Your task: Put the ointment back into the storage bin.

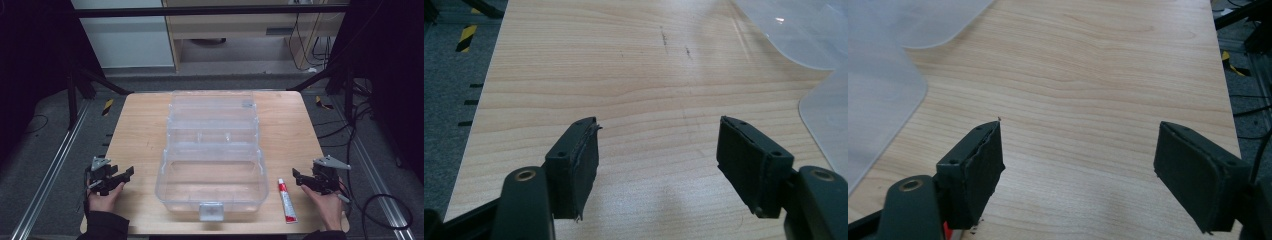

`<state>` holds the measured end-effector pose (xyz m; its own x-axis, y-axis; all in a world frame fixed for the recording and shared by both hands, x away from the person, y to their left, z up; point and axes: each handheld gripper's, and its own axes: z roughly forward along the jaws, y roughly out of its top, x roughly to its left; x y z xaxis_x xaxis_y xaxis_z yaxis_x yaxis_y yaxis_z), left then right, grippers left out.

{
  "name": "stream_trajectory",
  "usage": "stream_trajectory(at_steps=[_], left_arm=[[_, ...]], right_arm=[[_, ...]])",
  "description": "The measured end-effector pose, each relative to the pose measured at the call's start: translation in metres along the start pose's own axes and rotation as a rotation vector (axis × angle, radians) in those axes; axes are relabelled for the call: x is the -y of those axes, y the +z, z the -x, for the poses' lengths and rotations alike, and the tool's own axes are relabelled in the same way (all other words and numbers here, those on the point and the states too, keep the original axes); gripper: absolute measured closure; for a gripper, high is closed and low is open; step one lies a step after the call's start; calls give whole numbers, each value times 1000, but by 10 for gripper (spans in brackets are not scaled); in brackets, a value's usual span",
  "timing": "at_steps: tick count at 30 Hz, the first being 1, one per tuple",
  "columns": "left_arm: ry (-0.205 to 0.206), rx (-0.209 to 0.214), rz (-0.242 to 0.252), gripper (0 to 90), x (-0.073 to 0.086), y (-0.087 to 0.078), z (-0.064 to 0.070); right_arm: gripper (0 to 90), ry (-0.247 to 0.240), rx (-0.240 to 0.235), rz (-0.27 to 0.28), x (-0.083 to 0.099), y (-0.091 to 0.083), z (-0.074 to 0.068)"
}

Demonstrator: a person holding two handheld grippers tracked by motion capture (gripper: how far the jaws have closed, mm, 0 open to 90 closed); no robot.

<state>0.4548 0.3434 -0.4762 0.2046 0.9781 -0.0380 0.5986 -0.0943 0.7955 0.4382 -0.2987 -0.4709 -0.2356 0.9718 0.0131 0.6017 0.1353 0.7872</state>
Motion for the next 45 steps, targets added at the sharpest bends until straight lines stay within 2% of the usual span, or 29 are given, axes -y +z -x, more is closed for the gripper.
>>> stream_trajectory(at_steps=[8, 10, 15, 22, 25, 29, 37, 40, 44, 45], left_arm=[[11, -1, -11, 362, 0, 0, 1], [17, -1, -16, 368, 1, 1, 2], [23, -3, -26, 373, 2, 2, 3], [27, 3, -27, 376, 2, 3, 4], [29, 0, -23, 378, 2, 3, 4], [28, -6, -21, 380, 2, 3, 3], [37, -7, -30, 383, 2, 4, 4], [39, -8, -32, 384, 2, 4, 4], [40, -8, -36, 384, 2, 5, 5], [40, -7, -37, 384, 2, 5, 5]], right_arm=[[240, -8, -26, -20, -9, -12, -8], [254, 1, -29, -45, -14, -18, -11], [252, 12, -33, -62, -23, -27, -15], [224, -55, -41, -109, -39, -36, -26], [253, -77, -55, -125, -50, -42, -34], [285, -92, -71, -145, -57, -44, -40], [318, -91, -89, -184, -62, -46, -46], [337, -94, -88, -228, -63, -44, -49], [352, -95, -93, -256, -62, -42, -51], [365, -86, -100, -285, -60, -39, -53]])
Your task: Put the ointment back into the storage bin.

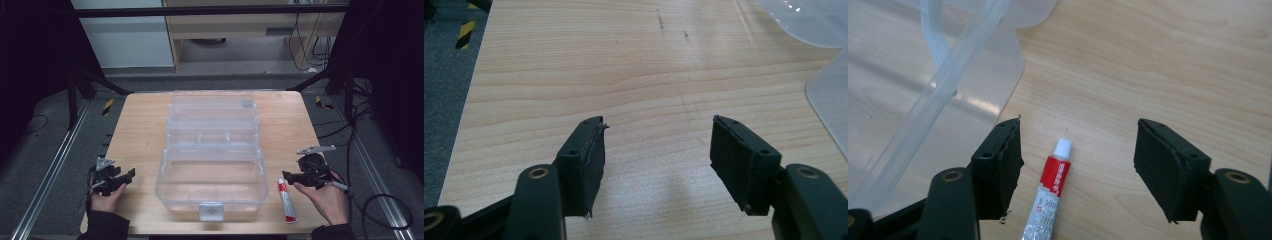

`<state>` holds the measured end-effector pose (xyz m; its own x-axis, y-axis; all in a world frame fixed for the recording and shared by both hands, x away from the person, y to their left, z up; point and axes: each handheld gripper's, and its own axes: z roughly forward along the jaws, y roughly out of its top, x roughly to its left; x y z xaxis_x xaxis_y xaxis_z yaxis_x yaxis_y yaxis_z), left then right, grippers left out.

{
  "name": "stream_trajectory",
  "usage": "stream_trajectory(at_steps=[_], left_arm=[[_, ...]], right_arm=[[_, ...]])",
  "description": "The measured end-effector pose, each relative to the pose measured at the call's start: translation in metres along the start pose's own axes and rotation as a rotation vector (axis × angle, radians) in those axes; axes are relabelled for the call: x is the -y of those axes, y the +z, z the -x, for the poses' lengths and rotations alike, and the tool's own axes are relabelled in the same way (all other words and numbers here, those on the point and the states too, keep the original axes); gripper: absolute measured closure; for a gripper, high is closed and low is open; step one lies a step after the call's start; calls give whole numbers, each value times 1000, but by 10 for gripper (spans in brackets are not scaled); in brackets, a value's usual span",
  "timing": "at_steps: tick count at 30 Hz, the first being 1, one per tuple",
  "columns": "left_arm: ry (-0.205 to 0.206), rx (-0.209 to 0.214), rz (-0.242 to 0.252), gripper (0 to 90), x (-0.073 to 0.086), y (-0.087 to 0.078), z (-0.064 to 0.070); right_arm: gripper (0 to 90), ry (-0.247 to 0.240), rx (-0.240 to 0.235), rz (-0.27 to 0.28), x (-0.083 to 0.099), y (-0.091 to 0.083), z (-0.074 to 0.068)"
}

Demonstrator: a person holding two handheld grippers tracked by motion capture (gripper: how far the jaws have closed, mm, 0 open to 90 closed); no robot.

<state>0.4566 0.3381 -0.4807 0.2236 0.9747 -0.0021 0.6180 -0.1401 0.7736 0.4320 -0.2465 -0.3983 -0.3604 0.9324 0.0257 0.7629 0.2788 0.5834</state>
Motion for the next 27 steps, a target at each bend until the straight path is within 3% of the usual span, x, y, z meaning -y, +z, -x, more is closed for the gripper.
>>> stream_trajectory(at_steps=[11, 27], left_arm=[[-2, 2, -5, 385, 0, 0, 0], [-4, 6, -9, 385, 0, 1, 0]], right_arm=[[437, 21, -20, -122, 5, 13, -6], [507, 13, -11, -226, 7, 27, -13]])
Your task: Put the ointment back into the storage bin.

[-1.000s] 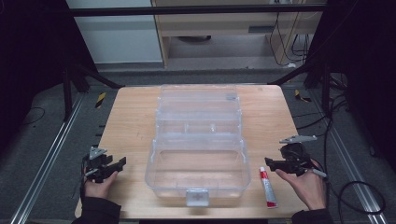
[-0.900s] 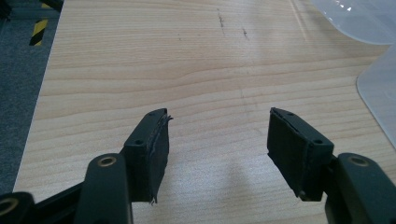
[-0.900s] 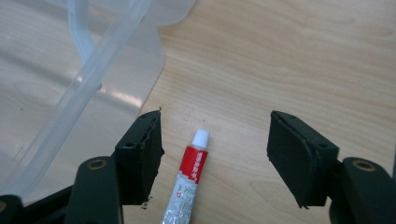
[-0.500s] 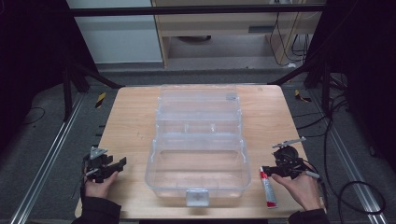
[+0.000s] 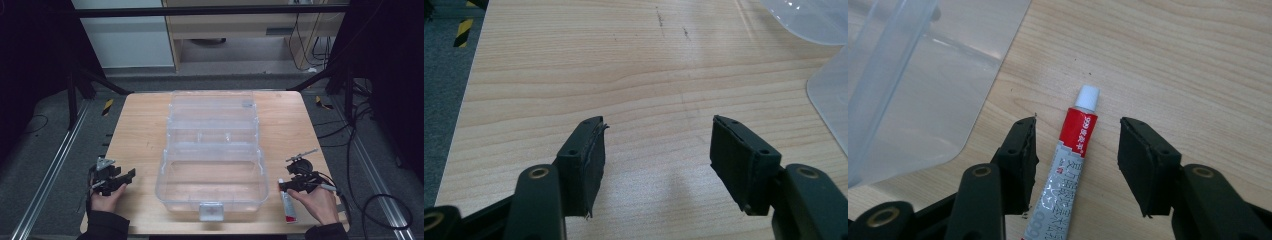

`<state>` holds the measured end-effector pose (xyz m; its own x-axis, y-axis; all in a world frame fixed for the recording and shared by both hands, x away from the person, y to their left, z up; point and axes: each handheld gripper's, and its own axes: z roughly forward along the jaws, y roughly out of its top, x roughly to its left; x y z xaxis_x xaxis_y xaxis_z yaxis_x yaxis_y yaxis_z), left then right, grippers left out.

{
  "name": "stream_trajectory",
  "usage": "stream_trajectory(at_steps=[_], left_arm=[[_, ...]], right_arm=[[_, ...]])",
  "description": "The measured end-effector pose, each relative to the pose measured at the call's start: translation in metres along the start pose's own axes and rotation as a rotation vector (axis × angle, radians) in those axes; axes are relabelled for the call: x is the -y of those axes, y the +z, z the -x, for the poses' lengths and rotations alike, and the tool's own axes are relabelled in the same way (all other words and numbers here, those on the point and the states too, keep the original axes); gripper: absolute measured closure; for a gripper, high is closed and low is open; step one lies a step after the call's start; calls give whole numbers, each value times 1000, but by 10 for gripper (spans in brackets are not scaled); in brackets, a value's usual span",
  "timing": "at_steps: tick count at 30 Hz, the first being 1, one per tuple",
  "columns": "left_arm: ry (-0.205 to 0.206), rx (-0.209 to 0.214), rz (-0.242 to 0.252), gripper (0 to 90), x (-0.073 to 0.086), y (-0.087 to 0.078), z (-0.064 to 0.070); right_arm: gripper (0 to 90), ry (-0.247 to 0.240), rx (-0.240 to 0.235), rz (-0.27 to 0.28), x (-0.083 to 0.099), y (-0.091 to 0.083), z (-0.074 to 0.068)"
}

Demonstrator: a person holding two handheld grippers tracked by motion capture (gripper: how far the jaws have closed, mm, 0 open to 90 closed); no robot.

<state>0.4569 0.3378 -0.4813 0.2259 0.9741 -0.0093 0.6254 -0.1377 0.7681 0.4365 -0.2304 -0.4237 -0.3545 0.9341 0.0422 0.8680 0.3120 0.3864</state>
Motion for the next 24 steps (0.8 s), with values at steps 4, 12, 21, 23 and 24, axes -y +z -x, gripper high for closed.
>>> stream_trajectory(at_steps=[4, 12, 21, 23, 24], left_arm=[[-2, 1, -1, 385, 0, 0, 0], [-1, 2, -1, 385, 0, 0, 0], [4, -2, -5, 385, 0, 1, 0], [0, 1, -9, 385, 0, 1, 0], [1, 1, -8, 385, 0, 1, 0]], right_arm=[[522, -2, 6, -23, 0, 5, -1], [545, 9, -6, -79, 0, 16, -2], [562, 26, -19, -110, 7, 27, 2], [566, 31, -18, -116, 6, 29, 1], [570, 27, -15, -119, 5, 31, 2]])
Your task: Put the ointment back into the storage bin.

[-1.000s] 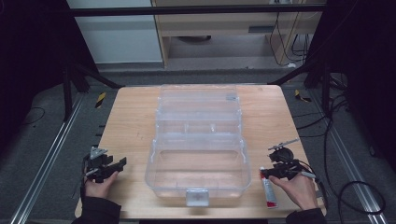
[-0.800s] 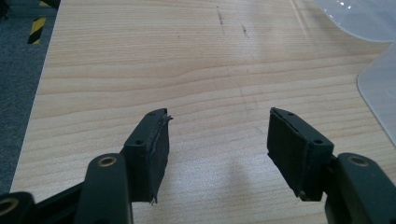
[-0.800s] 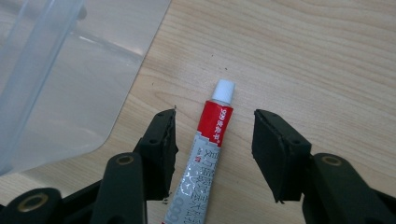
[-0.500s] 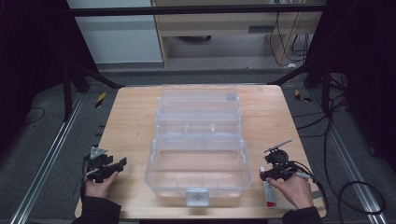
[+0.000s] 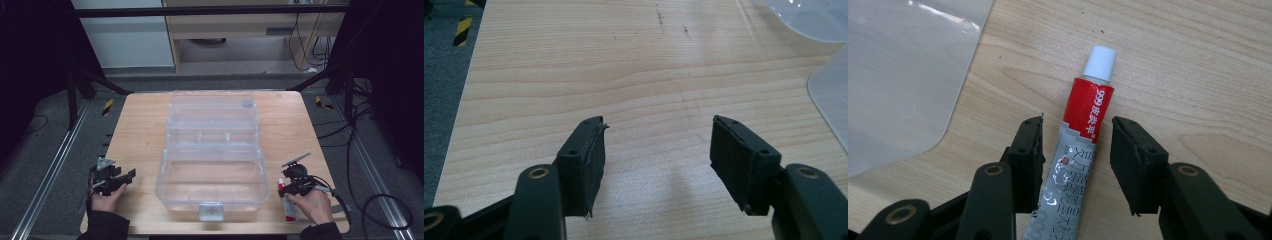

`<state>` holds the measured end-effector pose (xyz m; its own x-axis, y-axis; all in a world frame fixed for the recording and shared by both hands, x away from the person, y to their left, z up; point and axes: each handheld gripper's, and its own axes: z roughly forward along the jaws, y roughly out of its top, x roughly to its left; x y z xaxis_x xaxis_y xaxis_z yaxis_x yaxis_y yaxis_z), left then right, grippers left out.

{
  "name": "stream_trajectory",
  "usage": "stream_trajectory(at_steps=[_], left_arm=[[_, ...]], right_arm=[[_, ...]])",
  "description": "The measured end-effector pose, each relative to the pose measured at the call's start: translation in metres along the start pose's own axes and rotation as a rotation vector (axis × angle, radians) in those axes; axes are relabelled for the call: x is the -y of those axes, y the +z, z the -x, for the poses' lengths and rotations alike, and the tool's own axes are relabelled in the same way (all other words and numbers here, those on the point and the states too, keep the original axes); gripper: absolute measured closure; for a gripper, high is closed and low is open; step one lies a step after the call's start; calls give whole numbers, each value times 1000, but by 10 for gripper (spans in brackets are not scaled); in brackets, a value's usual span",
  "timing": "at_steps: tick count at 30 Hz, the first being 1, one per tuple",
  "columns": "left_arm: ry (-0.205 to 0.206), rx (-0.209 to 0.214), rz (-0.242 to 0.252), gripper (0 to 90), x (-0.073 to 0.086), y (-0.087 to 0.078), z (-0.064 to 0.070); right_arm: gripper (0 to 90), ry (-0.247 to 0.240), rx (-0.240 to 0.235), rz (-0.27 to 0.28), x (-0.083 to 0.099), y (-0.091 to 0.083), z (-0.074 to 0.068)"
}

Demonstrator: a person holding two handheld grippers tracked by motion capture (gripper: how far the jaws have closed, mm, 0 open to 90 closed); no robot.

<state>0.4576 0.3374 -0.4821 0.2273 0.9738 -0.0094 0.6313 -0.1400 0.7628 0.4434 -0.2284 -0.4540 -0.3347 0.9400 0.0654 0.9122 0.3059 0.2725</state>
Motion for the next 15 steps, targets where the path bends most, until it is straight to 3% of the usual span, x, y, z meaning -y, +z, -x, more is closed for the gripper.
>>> stream_trajectory(at_steps=[15], left_arm=[[0, 2, -1, 385, 0, 0, 0]], right_arm=[[647, -13, 21, -51, -6, 12, -2]])
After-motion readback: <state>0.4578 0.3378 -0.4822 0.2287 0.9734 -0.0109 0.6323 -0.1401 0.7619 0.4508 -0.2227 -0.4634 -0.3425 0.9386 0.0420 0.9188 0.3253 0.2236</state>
